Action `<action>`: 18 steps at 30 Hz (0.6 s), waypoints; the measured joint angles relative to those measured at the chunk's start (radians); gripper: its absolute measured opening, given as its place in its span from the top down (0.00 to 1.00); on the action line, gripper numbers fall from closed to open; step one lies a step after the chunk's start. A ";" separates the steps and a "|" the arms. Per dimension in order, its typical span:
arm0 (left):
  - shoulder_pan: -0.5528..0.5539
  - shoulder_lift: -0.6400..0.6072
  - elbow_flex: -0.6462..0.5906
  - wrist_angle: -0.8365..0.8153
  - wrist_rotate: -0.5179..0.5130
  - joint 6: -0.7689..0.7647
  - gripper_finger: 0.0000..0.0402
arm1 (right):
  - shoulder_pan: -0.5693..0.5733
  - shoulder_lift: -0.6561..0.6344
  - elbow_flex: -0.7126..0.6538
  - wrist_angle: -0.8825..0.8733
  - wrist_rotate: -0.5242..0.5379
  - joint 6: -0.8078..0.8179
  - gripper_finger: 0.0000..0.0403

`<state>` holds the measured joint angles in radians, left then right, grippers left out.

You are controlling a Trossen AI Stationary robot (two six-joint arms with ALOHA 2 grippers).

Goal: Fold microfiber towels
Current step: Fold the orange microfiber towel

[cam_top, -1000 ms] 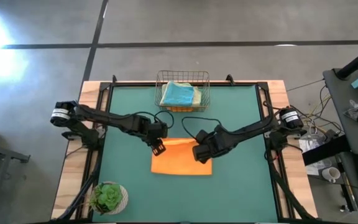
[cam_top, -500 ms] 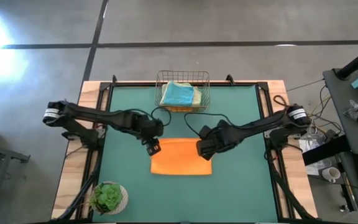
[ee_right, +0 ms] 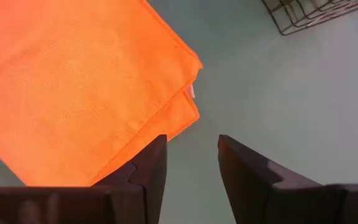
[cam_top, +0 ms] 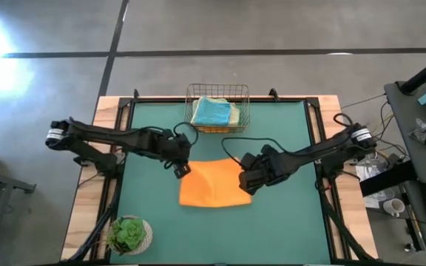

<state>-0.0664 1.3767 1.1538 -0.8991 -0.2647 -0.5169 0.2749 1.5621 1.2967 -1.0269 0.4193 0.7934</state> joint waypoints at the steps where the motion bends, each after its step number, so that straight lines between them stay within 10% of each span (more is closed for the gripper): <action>1: 0.000 0.016 0.000 -0.001 0.002 0.000 0.52 | 0.000 0.006 -0.002 0.017 0.000 -0.007 0.67; 18: -0.002 0.166 0.003 0.000 0.056 0.039 0.52 | -0.216 0.072 -0.023 0.160 -0.196 -0.279 0.67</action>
<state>-0.0685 1.5423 1.1564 -0.8993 -0.2085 -0.4776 0.0589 1.6341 1.2737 -0.8665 0.2237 0.5146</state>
